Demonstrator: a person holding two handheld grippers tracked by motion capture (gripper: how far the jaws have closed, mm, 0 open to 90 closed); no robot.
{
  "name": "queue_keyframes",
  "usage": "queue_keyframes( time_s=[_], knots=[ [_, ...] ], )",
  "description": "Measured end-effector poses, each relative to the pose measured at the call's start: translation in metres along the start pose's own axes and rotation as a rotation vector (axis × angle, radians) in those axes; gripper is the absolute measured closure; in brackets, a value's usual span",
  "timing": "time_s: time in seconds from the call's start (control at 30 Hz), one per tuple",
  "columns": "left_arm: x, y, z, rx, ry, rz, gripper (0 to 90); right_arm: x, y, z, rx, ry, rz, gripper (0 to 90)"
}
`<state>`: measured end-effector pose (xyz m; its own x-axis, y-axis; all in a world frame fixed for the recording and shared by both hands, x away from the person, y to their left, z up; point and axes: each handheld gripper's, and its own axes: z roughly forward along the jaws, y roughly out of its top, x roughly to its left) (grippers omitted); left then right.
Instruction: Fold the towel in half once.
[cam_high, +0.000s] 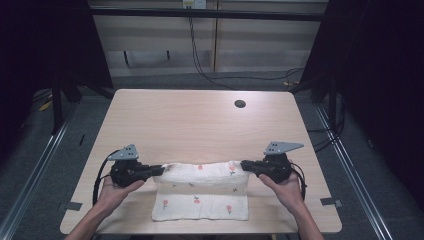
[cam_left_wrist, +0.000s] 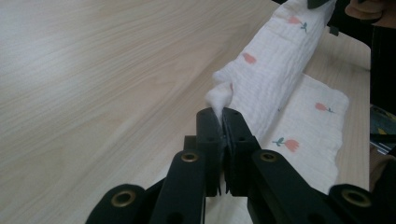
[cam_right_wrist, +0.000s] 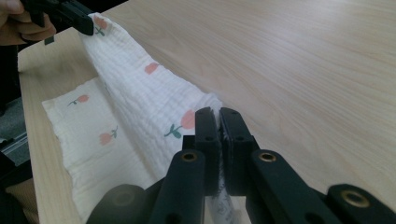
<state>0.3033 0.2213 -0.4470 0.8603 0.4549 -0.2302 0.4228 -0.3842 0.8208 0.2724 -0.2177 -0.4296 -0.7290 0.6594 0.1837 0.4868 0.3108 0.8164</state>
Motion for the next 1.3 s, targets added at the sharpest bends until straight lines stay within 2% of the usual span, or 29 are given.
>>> queue_keyframes(
  time_s=[0.07, 0.13, 0.2, 0.37, 0.43, 0.47, 0.6, 0.63, 0.7, 0.77, 0.8, 0.9, 0.97, 1.0, 1.03, 1.07, 1.17, 1.3],
  knots=[
    [-0.004, -0.002, -0.003, 0.003, 0.002, 0.011, 86.7, 0.001, 0.002, -0.004, -0.005, 0.005, -0.012, 87.2],
    [-0.006, -0.007, -0.002, -0.009, -0.01, -0.004, 86.7, 0.003, 0.001, -0.007, -0.016, 0.013, -0.01, 87.2],
    [-0.008, -0.013, 0.0, -0.008, -0.022, -0.015, 86.7, 0.006, -0.002, -0.007, -0.004, 0.016, -0.017, 87.2],
    [-0.019, -0.02, 0.004, 0.035, -0.049, -0.004, 86.3, 0.016, -0.014, -0.005, 0.037, 0.019, -0.033, 87.0],
    [-0.021, -0.021, 0.004, 0.044, -0.05, 0.005, 85.9, 0.018, -0.017, -0.005, 0.037, 0.022, -0.028, 87.0],
    [-0.023, -0.025, 0.002, 0.064, -0.051, 0.014, 86.0, 0.02, -0.02, -0.006, 0.045, 0.026, -0.031, 86.9],
    [-0.025, -0.033, 0.004, 0.093, -0.049, 0.016, 85.8, 0.027, -0.029, -0.007, 0.062, 0.043, -0.031, 86.6],
    [-0.025, -0.036, 0.008, 0.124, -0.037, 0.023, 85.8, 0.029, -0.033, -0.006, 0.068, 0.048, -0.032, 86.5],
    [-0.024, -0.038, 0.013, 0.13, -0.05, 0.013, 85.8, 0.032, -0.038, -0.005, 0.085, 0.05, -0.036, 86.0],
    [-0.024, -0.038, 0.015, 0.14, -0.042, 0.023, 85.8, 0.035, -0.044, -0.003, 0.099, 0.053, -0.04, 85.9],
    [-0.027, -0.04, 0.017, 0.149, -0.056, 0.026, 85.6, 0.036, -0.046, -0.003, 0.102, 0.057, -0.039, 85.7],
    [-0.028, -0.042, 0.017, 0.156, -0.06, 0.034, 85.1, 0.04, -0.052, -0.003, 0.119, 0.075, -0.039, 85.1],
    [-0.031, -0.046, 0.017, 0.177, -0.095, 0.027, 83.9, 0.042, -0.056, 0.0, 0.143, 0.083, -0.042, 84.1],
    [-0.032, -0.046, 0.017, 0.184, -0.091, 0.041, 83.6, 0.044, -0.058, 0.002, 0.162, 0.083, -0.05, 83.8],
    [-0.032, -0.046, 0.017, 0.184, -0.091, 0.041, 83.2, 0.044, -0.058, 0.002, 0.162, 0.083, -0.05, 83.8],
    [-0.034, -0.046, 0.017, 0.182, -0.102, 0.036, 82.9, 0.047, -0.06, 0.004, 0.186, 0.08, -0.067, 83.4],
    [-0.036, -0.047, 0.014, 0.194, -0.114, 0.052, 81.6, 0.05, -0.061, 0.001, 0.185, 0.088, -0.063, 82.4],
    [-0.039, -0.049, 0.01, 0.209, -0.118, 0.061, 81.1, 0.056, -0.067, 0.003, 0.214, 0.092, -0.063, 81.2]
  ],
)
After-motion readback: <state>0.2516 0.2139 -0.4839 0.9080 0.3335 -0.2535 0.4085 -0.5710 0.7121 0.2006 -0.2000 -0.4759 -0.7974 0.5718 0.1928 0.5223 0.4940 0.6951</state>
